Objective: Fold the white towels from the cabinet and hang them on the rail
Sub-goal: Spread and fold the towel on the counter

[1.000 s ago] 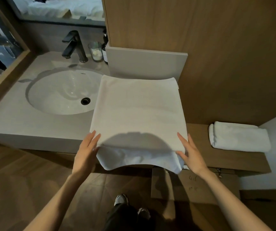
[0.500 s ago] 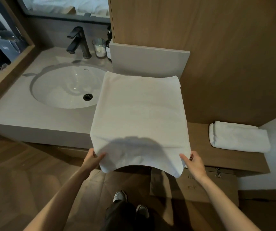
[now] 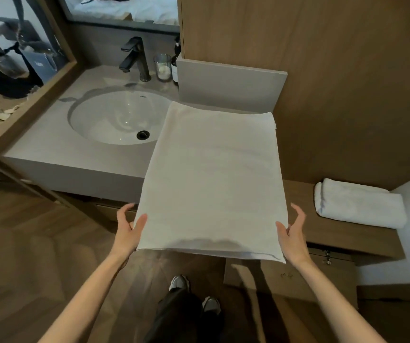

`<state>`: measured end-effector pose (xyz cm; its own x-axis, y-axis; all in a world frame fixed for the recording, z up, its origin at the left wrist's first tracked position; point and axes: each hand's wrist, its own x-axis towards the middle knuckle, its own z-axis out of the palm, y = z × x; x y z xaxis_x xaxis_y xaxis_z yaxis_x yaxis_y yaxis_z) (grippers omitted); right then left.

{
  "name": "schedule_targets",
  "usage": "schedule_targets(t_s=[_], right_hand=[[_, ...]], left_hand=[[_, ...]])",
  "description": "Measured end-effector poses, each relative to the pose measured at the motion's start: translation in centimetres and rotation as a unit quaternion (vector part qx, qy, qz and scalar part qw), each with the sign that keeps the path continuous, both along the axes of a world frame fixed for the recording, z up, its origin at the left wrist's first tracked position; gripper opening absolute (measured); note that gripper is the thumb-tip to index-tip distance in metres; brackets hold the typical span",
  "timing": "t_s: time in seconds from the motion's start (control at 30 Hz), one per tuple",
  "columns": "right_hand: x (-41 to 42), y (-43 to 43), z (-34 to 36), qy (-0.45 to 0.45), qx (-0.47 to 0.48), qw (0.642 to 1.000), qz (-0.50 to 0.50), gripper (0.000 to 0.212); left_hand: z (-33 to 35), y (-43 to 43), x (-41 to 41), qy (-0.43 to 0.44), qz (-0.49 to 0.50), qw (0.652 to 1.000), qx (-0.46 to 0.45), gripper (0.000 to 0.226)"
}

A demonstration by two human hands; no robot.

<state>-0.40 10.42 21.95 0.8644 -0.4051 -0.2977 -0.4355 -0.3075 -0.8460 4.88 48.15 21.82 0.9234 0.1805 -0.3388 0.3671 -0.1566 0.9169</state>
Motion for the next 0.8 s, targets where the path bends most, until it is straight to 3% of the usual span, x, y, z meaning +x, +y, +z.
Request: schedule_targets(t_s=[0.13, 0.23, 0.33, 0.47, 0.53, 0.63, 0.7, 0.8], right_hand=[[-0.4, -0.4, 1.5, 0.036, 0.11, 0.992, 0.043, 0.082], [-0.8, -0.3, 2.2, 0.077, 0.085, 0.986, 0.121, 0.087], [-1.3, 0.6, 2.8, 0.087, -0.007, 0.98, 0.178, 0.07], [-2.1, 1.4, 3.7, 0.034, -0.067, 0.988, 0.133, 0.017], [-2.5, 1.7, 4.4, -0.001, 0.007, 1.0, 0.029, 0.015], [-3.3, 2.1, 6.1, -0.009, 0.22, 0.968, -0.124, 0.015], [-3.5, 2.4, 6.9, -0.017, 0.273, 0.949, -0.157, 0.018], [-3.3, 3.3, 7.9, -0.041, 0.312, 0.93, -0.19, 0.022]], left_hand=[[1.8, 1.3, -0.8, 0.002, -0.117, 0.993, -0.003, 0.033], [3.0, 1.9, -1.1, 0.005, -0.253, 0.963, 0.09, 0.022], [3.7, 2.0, -0.9, 0.014, -0.306, 0.938, 0.163, 0.024], [5.0, 3.1, -0.1, -0.005, -0.329, 0.92, 0.212, 0.024], [5.9, 3.9, 0.2, 0.007, -0.308, 0.935, 0.175, 0.024], [7.3, 4.7, 1.1, 0.083, -0.174, 0.981, -0.022, 0.016], [8.6, 4.6, 1.8, 0.136, -0.109, 0.978, -0.119, 0.015], [10.1, 4.1, 3.2, 0.162, -0.068, 0.971, -0.161, 0.018]])
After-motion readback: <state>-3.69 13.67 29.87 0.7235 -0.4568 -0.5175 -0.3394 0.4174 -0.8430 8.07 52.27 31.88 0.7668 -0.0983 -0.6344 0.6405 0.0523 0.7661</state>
